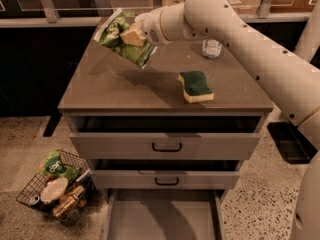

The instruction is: Pick green jalapeno chip bag from bottom drawer and place on counter

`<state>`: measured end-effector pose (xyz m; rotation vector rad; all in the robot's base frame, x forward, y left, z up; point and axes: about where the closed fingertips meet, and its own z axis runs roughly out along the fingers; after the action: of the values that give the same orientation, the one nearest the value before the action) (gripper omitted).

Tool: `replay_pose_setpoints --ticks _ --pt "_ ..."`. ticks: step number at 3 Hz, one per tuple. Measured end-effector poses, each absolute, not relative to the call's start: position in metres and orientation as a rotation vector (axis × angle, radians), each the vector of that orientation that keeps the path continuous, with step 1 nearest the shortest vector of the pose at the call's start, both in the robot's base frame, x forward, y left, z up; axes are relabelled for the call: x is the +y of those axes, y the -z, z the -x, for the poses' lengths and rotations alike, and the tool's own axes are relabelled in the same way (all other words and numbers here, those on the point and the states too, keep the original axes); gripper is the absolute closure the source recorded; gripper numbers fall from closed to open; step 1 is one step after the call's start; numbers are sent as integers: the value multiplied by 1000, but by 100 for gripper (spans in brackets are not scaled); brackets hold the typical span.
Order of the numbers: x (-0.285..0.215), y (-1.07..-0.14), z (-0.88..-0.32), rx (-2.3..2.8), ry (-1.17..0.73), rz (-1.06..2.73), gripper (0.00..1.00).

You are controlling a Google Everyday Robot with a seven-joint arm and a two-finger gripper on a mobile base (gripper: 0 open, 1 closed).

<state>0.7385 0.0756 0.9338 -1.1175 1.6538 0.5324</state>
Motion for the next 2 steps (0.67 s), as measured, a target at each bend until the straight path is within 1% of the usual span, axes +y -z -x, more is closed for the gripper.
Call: replay_pose_setpoints --ticks 2 --pt "81 -932 -737 1653 -538 1124 39"
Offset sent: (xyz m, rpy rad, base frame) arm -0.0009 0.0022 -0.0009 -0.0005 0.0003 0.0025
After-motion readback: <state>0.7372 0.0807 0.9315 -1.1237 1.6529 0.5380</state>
